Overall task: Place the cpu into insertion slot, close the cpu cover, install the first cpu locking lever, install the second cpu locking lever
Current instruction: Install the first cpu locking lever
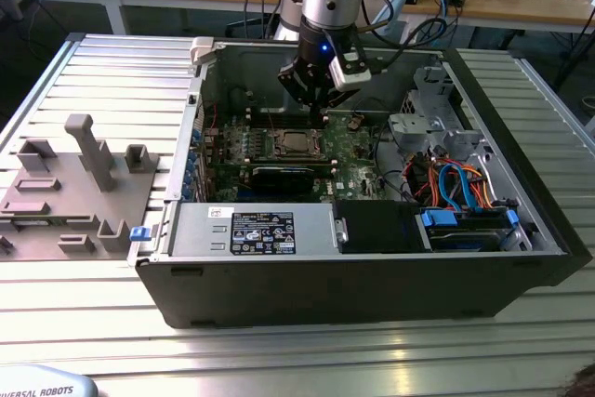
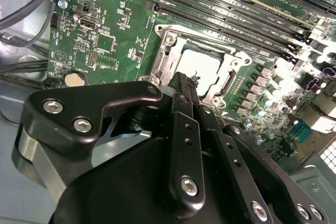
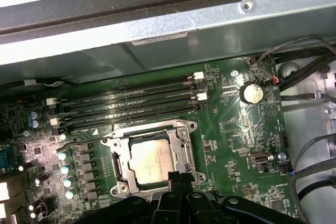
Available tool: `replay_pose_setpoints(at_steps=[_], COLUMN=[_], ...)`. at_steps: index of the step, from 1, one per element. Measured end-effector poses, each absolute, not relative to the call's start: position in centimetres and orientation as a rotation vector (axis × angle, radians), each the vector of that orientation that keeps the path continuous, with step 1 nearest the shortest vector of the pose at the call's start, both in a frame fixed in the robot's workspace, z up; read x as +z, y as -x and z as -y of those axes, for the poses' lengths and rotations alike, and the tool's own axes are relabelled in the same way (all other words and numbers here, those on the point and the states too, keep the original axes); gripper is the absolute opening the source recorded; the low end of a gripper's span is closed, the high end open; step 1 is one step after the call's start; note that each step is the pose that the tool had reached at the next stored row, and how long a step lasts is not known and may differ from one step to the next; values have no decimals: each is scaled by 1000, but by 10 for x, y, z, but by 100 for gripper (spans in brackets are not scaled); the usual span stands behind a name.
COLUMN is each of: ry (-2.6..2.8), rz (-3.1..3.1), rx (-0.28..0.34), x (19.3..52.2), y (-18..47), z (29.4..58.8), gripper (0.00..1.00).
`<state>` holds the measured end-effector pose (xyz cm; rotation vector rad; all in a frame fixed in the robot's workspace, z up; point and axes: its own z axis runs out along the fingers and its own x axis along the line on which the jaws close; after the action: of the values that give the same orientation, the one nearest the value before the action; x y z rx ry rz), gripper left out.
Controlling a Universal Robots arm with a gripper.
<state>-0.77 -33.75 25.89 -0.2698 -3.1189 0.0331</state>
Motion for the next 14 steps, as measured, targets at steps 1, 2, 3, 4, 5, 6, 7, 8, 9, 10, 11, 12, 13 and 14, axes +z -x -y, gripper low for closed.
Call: replay_pose_setpoints(at_steps=[1, 2, 3, 4, 5, 6, 7, 8, 9, 10, 11, 12, 13, 14], ry=[265, 257, 252, 251, 249, 247, 246, 245, 244, 243, 239, 236, 235, 235], rz=[3119, 3120, 3121, 3121, 3121, 3121, 3121, 3121, 3121, 3121, 3122, 3122, 3122, 3122], rx=[33, 33, 33, 33, 33, 33, 33, 33, 33, 33, 33, 33, 33, 33], x=[259, 259, 259, 259, 259, 259, 259, 259, 259, 259, 259, 259, 259, 259], y=[8, 8, 8, 8, 8, 8, 8, 8, 8, 8, 8, 8, 8, 8], z=[337, 337, 337, 337, 337, 337, 337, 337, 337, 337, 337, 337, 337, 337], gripper=[11, 11, 11, 11, 11, 11, 11, 11, 11, 11, 11, 11, 11, 11])
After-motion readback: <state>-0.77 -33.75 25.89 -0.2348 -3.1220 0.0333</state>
